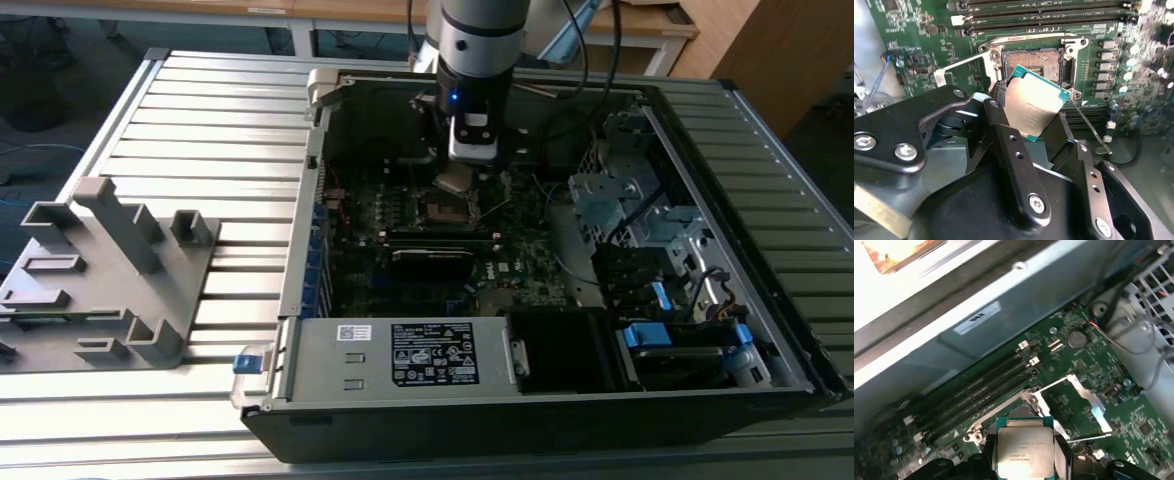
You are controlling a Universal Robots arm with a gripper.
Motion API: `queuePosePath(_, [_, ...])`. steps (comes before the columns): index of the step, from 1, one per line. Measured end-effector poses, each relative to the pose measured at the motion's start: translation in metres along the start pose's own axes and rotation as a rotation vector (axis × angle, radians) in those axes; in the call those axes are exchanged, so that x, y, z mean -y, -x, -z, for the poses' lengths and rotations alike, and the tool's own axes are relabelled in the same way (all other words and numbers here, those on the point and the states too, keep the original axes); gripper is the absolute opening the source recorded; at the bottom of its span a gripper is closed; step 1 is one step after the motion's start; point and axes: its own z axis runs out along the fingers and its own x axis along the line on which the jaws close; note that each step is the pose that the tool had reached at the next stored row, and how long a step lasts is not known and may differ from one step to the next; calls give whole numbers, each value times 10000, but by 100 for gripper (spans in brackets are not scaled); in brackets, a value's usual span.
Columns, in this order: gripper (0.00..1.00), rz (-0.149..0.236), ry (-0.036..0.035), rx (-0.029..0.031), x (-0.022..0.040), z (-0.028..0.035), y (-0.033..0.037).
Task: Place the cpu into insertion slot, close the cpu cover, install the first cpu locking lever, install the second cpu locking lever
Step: 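Place the cpu into insertion slot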
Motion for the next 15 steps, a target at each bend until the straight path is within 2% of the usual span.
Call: queuePosePath(15, [54,-2713,43,245,3,-37,1])
